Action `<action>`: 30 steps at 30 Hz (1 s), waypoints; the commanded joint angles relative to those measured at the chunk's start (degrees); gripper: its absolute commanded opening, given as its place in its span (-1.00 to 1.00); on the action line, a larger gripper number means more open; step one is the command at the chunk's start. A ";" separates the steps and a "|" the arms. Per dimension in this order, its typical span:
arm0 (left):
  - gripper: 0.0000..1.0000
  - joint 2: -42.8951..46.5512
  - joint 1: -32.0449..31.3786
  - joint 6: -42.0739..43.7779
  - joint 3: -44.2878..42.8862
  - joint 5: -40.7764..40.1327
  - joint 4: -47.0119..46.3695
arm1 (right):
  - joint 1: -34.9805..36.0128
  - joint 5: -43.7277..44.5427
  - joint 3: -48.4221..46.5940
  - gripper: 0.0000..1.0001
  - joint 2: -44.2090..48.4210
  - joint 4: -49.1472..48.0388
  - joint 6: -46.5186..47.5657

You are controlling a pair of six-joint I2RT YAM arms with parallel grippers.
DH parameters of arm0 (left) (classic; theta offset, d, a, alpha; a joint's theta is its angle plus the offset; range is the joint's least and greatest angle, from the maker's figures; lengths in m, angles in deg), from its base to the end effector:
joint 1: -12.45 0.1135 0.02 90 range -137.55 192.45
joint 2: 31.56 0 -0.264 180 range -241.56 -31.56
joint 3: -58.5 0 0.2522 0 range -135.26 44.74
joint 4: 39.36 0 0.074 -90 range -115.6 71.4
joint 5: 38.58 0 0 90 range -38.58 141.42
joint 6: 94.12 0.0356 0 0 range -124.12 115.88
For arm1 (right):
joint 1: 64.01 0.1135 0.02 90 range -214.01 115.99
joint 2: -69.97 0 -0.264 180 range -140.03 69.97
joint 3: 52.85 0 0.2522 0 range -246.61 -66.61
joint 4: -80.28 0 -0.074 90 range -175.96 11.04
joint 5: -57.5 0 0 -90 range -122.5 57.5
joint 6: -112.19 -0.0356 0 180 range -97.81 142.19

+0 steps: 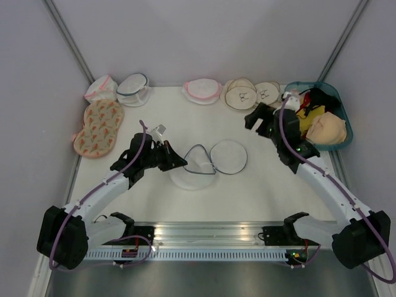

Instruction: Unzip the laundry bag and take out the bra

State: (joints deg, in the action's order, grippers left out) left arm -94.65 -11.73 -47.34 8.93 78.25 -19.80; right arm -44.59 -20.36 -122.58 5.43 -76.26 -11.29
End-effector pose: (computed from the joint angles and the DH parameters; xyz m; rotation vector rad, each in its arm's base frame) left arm 0.2072 -0.1106 0.2322 -0.0872 2.3192 -1.1490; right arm 0.2486 0.0797 0.3406 0.3774 1.8675 0.4308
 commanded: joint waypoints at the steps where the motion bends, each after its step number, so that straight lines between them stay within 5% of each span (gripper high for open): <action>1: -0.96 2.18 0.28 -0.02 0.39 -2.04 0.26 | 4.29 -3.96 9.62 0.94 2.03 -0.46 -3.61; 4: -0.96 2.80 0.28 -0.46 1.44 -2.13 -0.26 | 4.57 -5.37 18.94 0.73 6.68 -2.22 -7.99; 7: -0.96 3.24 0.28 -1.07 2.41 -2.04 -0.97 | 4.75 -5.99 26.42 0.16 9.07 -3.54 -13.00; 11: -0.96 3.68 0.28 -1.78 3.82 -1.87 -1.93 | 5.28 -5.63 31.26 0.24 7.16 -3.63 -15.82; 17: -0.96 3.06 0.28 -2.30 4.70 -1.60 -3.25 | 5.63 -9.94 34.95 0.42 -1.02 -16.52 -19.08; 25: -0.96 2.53 0.19 -2.57 4.96 -1.17 -4.40 | 5.80 -9.33 34.87 0.30 -10.69 -29.02 -21.63; 28: -0.96 2.01 0.28 -2.83 4.96 -0.90 -5.19 | 6.33 -8.80 32.86 0.00 -15.09 -31.84 -21.02; 30: -0.96 1.74 0.28 -2.92 4.70 -0.73 -5.36 | 7.12 -8.63 30.75 -0.60 -16.68 -31.76 -19.88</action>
State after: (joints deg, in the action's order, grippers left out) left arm -92.68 -11.71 -48.57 13.80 77.05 -22.38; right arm -38.49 -29.48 -89.07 -9.54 -103.59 -31.55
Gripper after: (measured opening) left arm 0.025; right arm 0.258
